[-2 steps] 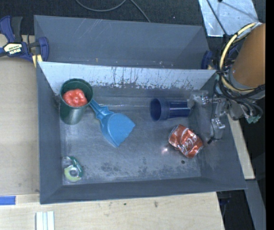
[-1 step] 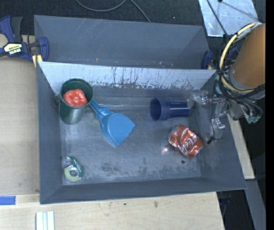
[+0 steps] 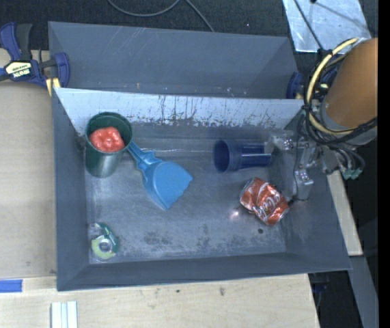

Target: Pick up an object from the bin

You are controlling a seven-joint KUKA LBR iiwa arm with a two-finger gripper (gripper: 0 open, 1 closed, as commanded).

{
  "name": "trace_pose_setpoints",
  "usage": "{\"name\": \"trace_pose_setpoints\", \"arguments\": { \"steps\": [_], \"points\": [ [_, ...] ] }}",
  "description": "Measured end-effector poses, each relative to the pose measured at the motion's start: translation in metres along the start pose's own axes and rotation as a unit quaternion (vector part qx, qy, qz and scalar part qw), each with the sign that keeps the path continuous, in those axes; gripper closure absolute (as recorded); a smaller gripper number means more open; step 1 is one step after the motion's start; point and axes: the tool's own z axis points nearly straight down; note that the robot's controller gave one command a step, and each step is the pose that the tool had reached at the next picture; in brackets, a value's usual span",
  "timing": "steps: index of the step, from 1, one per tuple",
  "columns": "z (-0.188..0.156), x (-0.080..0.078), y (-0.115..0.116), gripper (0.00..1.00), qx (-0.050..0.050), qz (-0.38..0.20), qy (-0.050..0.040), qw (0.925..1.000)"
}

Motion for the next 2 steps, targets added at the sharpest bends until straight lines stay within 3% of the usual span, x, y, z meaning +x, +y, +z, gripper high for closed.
{"name": "trace_pose_setpoints", "arguments": {
  "steps": [1, 2],
  "points": [
    [0.035, 0.008, 0.004, 0.00, -0.001, 0.063, 0.0026, 0.9980],
    [0.088, 0.006, -0.003, 0.00, 0.001, -0.015, -0.0023, 0.9999]
  ]
}}
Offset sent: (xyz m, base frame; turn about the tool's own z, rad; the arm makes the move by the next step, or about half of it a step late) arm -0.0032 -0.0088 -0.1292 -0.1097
